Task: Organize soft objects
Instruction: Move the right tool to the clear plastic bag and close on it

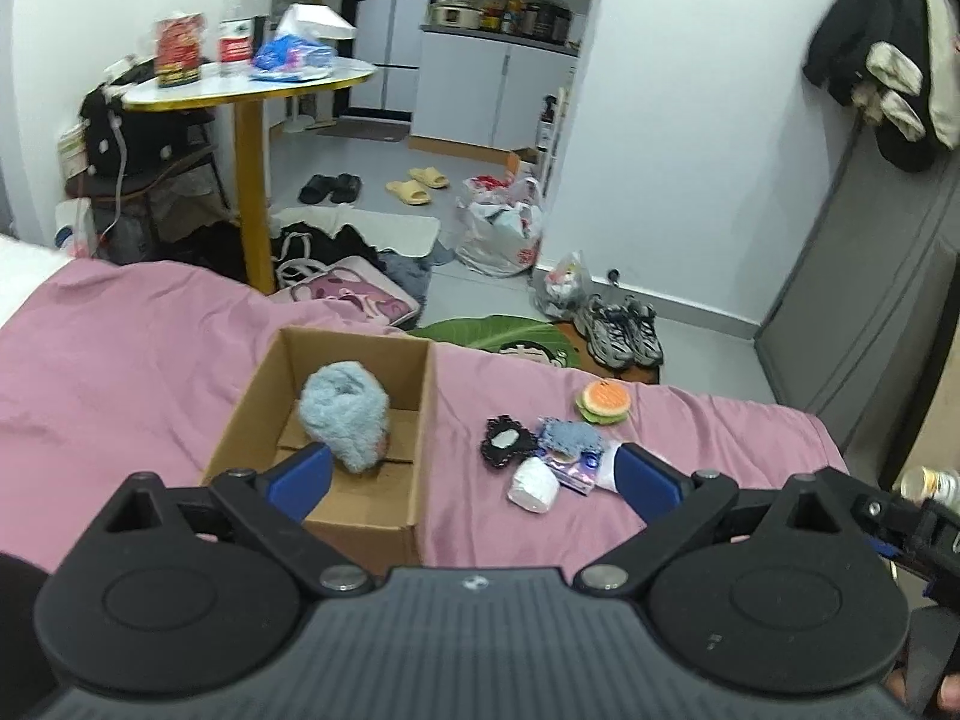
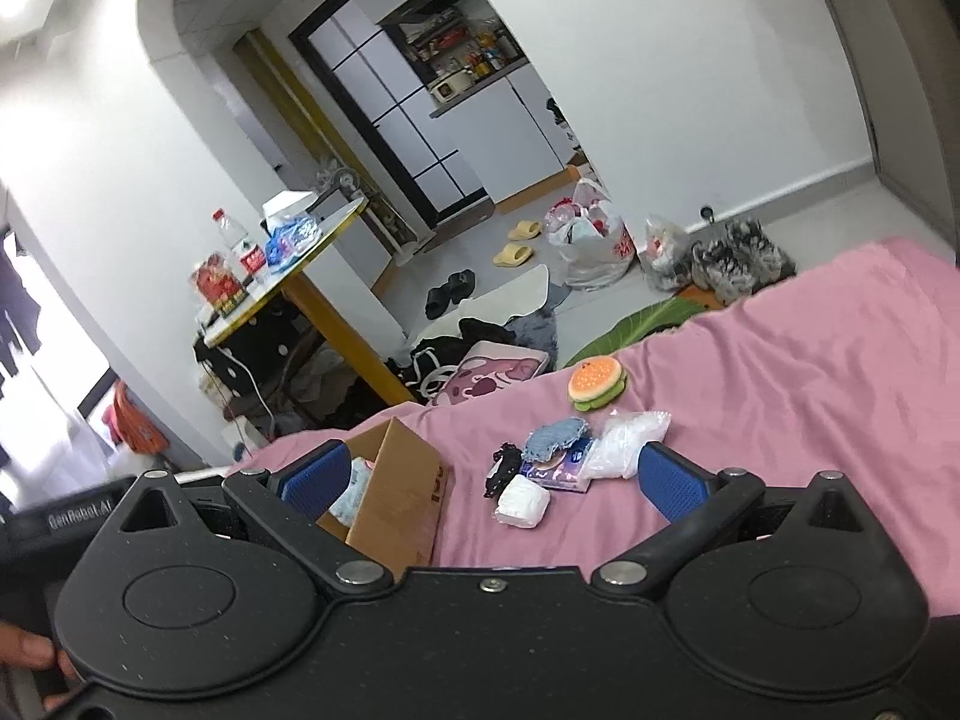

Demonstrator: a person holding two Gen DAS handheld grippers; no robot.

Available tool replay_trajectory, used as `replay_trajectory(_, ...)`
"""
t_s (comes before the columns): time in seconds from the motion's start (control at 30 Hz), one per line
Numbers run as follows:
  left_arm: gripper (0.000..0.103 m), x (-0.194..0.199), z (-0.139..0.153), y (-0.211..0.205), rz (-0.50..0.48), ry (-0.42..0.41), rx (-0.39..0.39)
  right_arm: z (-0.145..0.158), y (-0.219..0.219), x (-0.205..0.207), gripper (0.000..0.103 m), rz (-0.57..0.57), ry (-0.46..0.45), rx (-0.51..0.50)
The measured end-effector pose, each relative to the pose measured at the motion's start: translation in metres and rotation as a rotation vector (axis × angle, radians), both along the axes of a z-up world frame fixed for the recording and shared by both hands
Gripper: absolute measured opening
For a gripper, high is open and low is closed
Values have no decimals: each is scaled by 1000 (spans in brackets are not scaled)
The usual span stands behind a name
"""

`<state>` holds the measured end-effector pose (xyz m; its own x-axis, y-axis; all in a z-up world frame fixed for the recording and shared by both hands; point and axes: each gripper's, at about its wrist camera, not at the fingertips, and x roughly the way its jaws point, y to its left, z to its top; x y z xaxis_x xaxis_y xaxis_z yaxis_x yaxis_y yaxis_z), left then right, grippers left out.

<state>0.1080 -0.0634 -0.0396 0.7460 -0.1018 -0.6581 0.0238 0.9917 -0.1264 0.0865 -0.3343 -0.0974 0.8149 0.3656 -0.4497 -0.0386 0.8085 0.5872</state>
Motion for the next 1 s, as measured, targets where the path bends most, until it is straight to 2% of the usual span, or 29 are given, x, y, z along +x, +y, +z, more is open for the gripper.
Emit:
replay_trajectory(0.17, 98, 8, -7, -19, -32, -7, 28, -17, -11, 12, 103, -35, 56, 38)
replay_trajectory(0.33, 85, 22, -22, -36, -43, 11, 40, -34, -23, 25, 102, -64, 94, 96)
replay_trajectory(0.5, 75, 37, -34, -48, -37, 34, 28, -49, -27, 38, 94, -40, 109, 172)
replay_trajectory(0.63, 71, 49, -48, -59, -43, 57, 20, -60, -29, 50, 86, -29, 120, 203)
replay_trajectory(0.7, 68, 55, -54, -62, -37, 68, 16, -65, -31, 55, 86, -39, 127, 219)
replay_trajectory(0.87, 59, 76, -77, -72, -24, 111, 17, -83, -33, 75, 80, -56, 181, 240)
replay_trajectory(1.0, 58, 90, -93, -78, -4, 136, 22, -95, -27, 92, 78, -52, 220, 220)
